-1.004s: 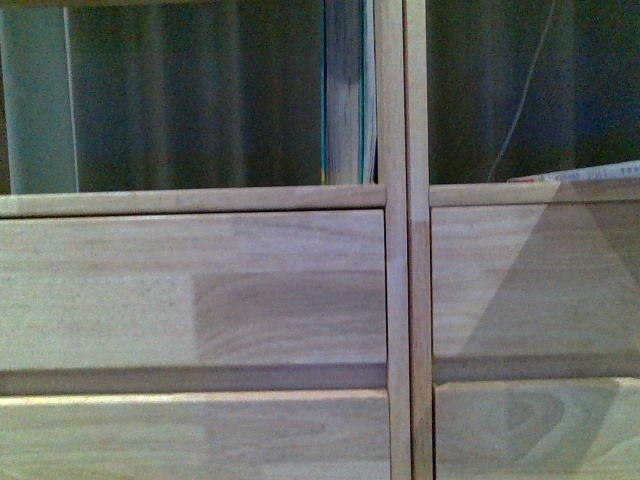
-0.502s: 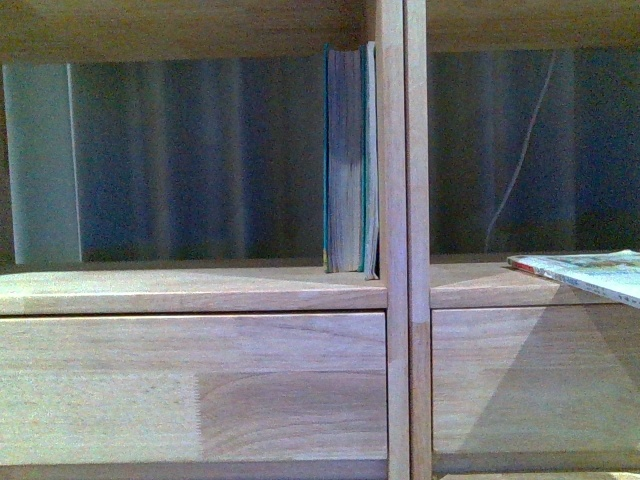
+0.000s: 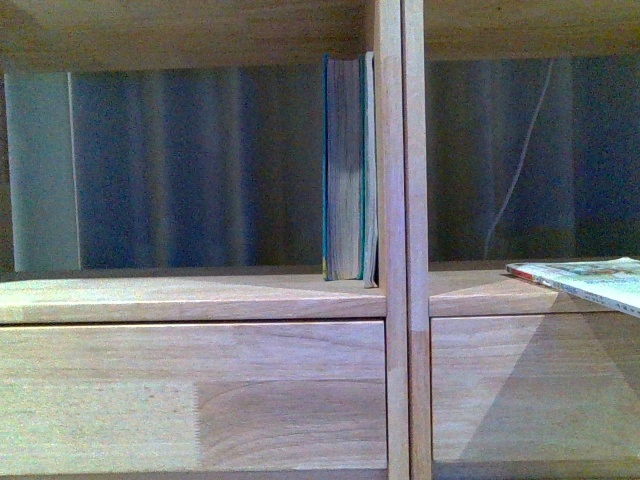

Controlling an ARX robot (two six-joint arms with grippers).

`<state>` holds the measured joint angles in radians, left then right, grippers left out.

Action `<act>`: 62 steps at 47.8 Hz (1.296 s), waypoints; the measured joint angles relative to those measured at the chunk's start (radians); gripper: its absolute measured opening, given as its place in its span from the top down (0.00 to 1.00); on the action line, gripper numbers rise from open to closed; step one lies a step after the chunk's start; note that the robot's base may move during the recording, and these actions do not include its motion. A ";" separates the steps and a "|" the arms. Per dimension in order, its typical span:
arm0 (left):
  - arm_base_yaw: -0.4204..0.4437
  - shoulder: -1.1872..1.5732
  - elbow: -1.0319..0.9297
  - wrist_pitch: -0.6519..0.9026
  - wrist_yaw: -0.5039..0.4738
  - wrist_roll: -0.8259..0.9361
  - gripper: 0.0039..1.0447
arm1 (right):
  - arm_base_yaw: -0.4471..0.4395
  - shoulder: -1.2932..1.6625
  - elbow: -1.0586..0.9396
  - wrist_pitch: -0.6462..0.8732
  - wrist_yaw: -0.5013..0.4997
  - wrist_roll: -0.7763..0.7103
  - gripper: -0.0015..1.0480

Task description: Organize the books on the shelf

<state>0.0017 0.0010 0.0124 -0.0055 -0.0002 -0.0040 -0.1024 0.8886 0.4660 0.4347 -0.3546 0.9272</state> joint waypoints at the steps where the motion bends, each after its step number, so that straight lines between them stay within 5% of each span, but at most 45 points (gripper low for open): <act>1: 0.000 0.000 0.000 0.000 0.000 0.000 0.07 | 0.010 0.025 0.016 0.012 0.011 0.030 0.07; 12: 0.000 0.000 0.000 0.000 0.000 0.000 0.07 | 0.098 0.246 0.152 0.097 0.141 0.208 0.07; 25: 0.000 0.000 0.000 0.000 0.000 0.000 0.07 | 0.040 0.356 0.180 0.209 0.208 0.338 0.07; 40: 0.000 0.000 0.000 0.000 0.000 0.000 0.07 | -0.066 0.388 0.186 0.280 0.204 0.450 0.07; 62: 0.000 0.000 0.000 0.000 0.000 0.000 0.07 | -0.078 0.386 0.186 0.299 0.187 0.459 0.07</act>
<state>0.0017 0.0010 0.0124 -0.0055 0.0002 -0.0040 -0.1806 1.2743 0.6518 0.7334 -0.1680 1.3865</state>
